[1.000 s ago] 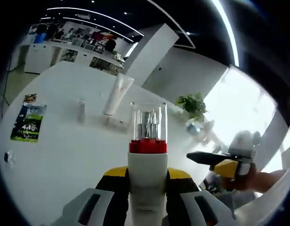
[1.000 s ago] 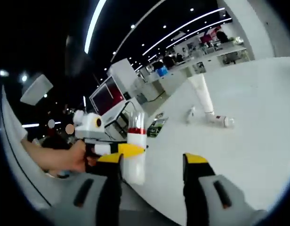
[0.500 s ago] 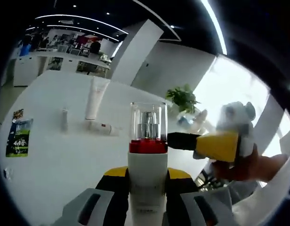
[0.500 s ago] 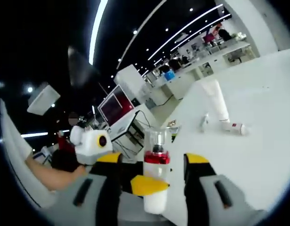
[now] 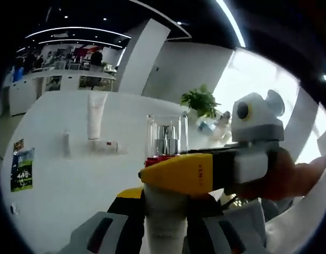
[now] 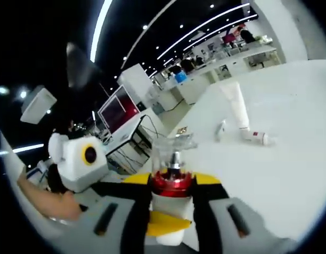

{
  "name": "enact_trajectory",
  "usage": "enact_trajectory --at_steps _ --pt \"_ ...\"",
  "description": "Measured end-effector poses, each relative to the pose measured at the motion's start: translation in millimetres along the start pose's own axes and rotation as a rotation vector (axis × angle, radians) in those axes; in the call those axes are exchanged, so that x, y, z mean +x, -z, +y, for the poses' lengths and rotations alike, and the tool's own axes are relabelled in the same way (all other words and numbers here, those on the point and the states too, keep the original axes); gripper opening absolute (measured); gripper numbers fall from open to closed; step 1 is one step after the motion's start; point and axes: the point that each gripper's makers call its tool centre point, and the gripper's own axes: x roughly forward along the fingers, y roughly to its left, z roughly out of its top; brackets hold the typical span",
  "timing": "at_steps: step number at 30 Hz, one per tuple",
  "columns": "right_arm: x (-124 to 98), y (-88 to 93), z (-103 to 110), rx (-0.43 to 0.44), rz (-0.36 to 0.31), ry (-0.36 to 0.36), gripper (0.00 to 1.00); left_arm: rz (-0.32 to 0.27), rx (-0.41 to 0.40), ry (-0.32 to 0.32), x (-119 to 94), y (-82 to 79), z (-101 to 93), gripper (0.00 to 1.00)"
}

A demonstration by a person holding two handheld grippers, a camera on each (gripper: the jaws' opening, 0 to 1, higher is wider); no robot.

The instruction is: Arrange the skincare products in the storage area until every visible bottle or jar stands upright without overlapping.

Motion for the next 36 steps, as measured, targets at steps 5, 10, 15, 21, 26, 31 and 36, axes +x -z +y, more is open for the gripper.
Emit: enact_trajectory --at_steps 5,10,15,21,26,31,36 --pt "-2.5 2.4 4.7 -0.084 0.013 -0.012 0.29 -0.004 0.021 -0.002 -0.3 2.8 0.4 0.3" --pt "0.3 8.4 9.2 -0.153 0.039 -0.044 0.28 0.001 0.028 0.007 -2.3 7.3 2.9 0.3" --pt "2.8 13.0 14.8 -0.238 0.065 -0.087 0.28 -0.02 0.019 0.009 -7.0 8.5 5.2 0.31" --pt "3.7 17.5 6.2 -0.279 0.079 -0.093 0.28 -0.027 -0.022 0.019 -9.0 10.5 8.0 0.3" --pt "2.7 20.8 -7.1 -0.349 0.095 -0.094 0.28 -0.005 -0.025 0.022 -10.9 19.0 9.9 0.3" --pt "4.3 23.7 -14.7 -0.43 0.097 -0.118 0.28 0.021 -0.019 0.024 -12.9 28.3 10.5 0.29" --pt "7.0 29.9 -20.4 -0.485 0.103 -0.131 0.28 0.027 -0.027 0.023 -15.2 32.2 12.0 0.29"
